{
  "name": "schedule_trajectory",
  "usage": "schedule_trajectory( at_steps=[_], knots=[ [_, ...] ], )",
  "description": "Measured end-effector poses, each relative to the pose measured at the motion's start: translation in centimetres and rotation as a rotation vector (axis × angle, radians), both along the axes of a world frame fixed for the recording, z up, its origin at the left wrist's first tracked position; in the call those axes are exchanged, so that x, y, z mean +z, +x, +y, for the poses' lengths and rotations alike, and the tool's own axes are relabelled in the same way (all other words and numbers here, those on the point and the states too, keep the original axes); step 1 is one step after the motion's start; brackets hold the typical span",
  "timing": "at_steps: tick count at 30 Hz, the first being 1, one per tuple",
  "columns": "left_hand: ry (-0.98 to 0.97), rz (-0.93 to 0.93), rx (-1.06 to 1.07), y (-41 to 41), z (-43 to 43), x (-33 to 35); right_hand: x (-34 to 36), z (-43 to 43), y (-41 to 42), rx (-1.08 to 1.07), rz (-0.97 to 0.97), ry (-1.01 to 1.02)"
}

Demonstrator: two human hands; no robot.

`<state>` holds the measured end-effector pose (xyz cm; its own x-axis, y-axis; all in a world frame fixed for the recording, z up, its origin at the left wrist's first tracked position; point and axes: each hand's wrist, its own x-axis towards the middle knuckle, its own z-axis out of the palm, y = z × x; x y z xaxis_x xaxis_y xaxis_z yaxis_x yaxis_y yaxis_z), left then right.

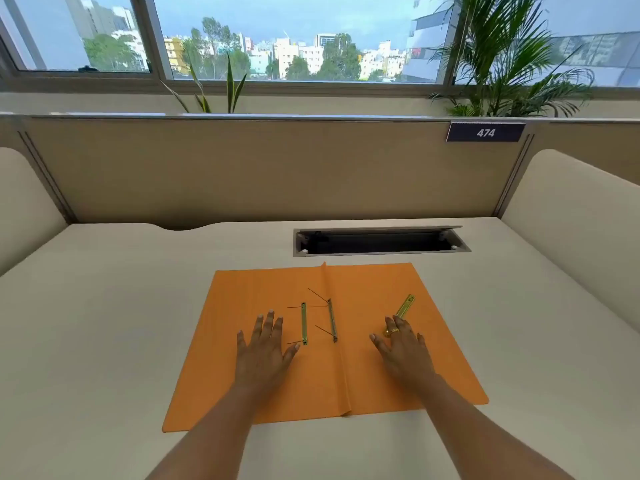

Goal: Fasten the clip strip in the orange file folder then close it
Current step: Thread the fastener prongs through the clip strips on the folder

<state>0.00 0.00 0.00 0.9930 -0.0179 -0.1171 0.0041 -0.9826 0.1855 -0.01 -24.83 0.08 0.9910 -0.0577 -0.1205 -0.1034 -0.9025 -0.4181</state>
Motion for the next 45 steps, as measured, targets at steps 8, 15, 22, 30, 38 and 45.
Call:
schedule_trajectory(
  at_steps=[8,15,22,30,38,45],
  knots=[
    [-0.031,-0.021,0.013,1.8,0.2,-2.1,-1.2,-0.9,2.0,-0.18,-0.028,-0.034],
    [-0.073,-0.057,0.043,1.3,0.0,-3.0,-1.7,-0.9,3.0,-0.276,-0.085,-0.025],
    [-0.057,-0.074,0.052,1.2,-0.1,-3.2,-2.1,-0.5,3.3,-0.218,-0.085,0.023],
    [-0.071,-0.079,0.055,1.2,0.0,-3.3,-2.0,0.5,2.5,-0.121,-0.133,0.025],
    [-0.071,-0.091,0.061,1.1,-0.1,-3.4,-0.4,0.5,1.8,-0.245,-0.123,-0.055],
    [-0.063,-0.099,0.064,1.1,-0.1,-3.5,-0.1,0.2,1.4,-0.336,-0.055,0.082]
  ],
)
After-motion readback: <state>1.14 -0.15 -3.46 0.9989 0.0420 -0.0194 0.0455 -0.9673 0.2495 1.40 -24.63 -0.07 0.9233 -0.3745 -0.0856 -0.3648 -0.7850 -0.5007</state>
